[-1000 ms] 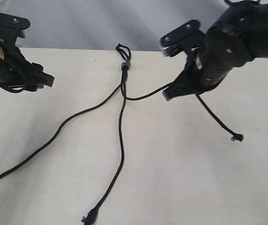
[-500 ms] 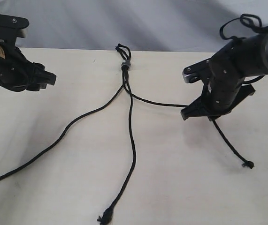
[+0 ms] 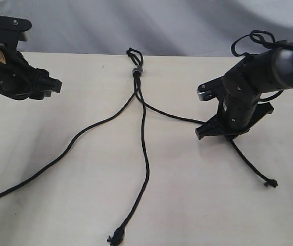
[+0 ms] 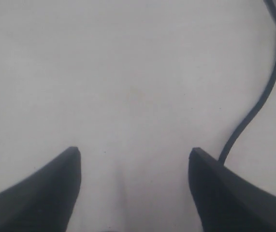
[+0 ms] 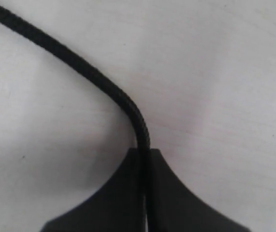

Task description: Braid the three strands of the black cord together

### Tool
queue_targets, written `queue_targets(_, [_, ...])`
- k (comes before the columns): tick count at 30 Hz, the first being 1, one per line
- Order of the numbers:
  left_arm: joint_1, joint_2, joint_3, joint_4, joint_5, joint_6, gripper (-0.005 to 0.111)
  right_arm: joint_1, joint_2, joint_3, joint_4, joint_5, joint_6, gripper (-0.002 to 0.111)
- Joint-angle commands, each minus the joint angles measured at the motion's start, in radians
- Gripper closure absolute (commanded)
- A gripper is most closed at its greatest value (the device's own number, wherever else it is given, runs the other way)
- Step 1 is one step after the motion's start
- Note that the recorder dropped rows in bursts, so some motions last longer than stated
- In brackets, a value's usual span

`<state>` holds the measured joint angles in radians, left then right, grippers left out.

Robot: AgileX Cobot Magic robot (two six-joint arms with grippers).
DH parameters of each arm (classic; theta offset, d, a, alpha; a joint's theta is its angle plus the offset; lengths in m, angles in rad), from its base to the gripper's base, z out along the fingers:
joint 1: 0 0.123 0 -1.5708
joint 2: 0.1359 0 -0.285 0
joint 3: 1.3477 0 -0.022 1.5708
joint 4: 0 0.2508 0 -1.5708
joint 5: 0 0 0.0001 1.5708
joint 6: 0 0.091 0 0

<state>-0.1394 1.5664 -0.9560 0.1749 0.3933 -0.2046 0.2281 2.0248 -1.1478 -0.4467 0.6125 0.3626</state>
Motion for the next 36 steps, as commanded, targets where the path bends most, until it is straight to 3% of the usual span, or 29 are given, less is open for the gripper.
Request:
queue_targets(1, [0.001,-0.008,0.007,-0.004,0.001,-0.002,0.046,-0.005,0.025,-0.001,-0.006,-0.008,0.043,0.107])
queue_targets(4, [0.001,-0.008,0.007,-0.004,0.001,-0.002,0.046,-0.005,0.03,-0.001,0.002,0.0,0.063,0.091])
queue_targets(8, [0.001,-0.008,0.007,-0.007,-0.002,-0.002,0.046,-0.005,0.017,-0.001,0.029,0.018,0.072,0.057])
queue_targets(12, [-0.006,-0.008,0.007,-0.008,-0.004,-0.002,0.046,-0.005,-0.039,-0.014,0.03,0.019,0.043,0.033])
queue_targets(17, [-0.111,-0.008,0.007,-0.03,-0.032,0.001,0.046,-0.005,-0.25,-0.076,0.03,0.121,-0.023,0.033])
queue_targets(23, [-0.366,0.014,0.003,-0.03,-0.065,0.001,0.046,-0.005,-0.515,-0.056,0.031,0.119,-0.016,0.037])
queue_targets(28, [-0.546,0.123,-0.052,-0.03,0.033,-0.007,0.046,-0.005,-0.644,0.056,0.013,0.076,0.014,0.037])
queue_targets(32, [-0.618,0.239,-0.133,-0.03,0.096,-0.033,0.046,-0.005,-0.68,0.15,0.008,-0.085,0.027,0.037])
queue_targets(36, [-0.641,0.375,-0.254,-0.03,0.239,-0.04,0.046,-0.005,-0.682,0.213,-0.01,-0.139,0.027,0.037])
